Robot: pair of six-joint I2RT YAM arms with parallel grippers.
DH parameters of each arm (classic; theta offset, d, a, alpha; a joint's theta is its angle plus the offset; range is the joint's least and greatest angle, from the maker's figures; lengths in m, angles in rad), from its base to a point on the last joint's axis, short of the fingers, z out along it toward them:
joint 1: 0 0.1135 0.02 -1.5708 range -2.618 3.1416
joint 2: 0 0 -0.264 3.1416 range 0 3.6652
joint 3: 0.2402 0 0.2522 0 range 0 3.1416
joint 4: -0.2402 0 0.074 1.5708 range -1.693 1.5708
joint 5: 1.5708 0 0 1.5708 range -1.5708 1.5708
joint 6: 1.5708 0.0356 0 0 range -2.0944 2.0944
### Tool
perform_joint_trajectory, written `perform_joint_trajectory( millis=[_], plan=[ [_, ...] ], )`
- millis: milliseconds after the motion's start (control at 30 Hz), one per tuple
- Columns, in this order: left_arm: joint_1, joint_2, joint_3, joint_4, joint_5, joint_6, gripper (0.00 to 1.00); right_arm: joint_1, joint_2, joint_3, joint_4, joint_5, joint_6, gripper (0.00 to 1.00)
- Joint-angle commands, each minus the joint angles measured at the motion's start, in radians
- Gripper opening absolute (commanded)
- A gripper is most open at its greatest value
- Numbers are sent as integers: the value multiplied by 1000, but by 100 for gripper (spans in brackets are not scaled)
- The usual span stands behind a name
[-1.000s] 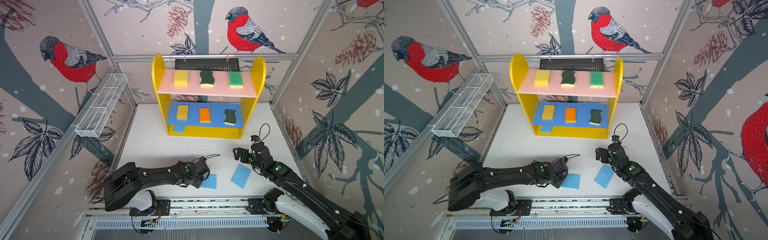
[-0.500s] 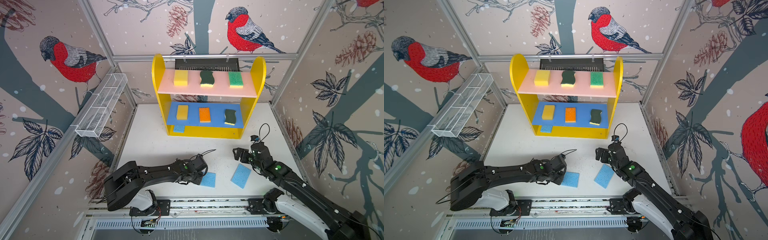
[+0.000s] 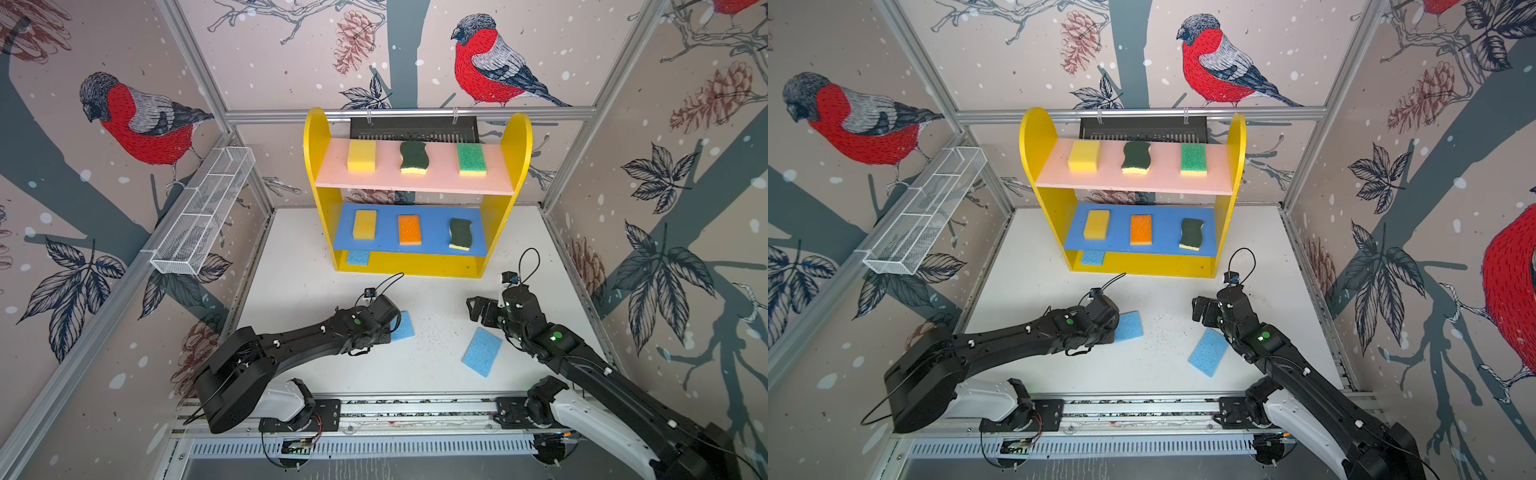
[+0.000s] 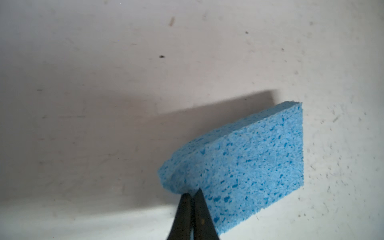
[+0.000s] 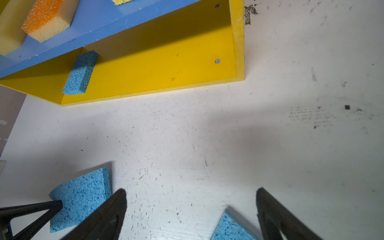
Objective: Arrange cleaning sponges on a shelf
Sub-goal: Move the cleaning sponge to the center of the table.
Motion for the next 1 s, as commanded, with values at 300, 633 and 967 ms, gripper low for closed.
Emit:
perform_joint_trajectory(
  millis=[300, 633, 967],
  plan=[
    [45, 15, -55, 109, 43, -269, 4, -8, -14, -18, 41, -15, -26, 97],
    [-2, 49, -24, 220, 66, -378, 21, -8, -31, -26, 52, -49, -36, 97],
    [-61, 144, 25, 281, 119, -435, 32, -8, -43, -40, 71, -76, -41, 97]
  ],
)
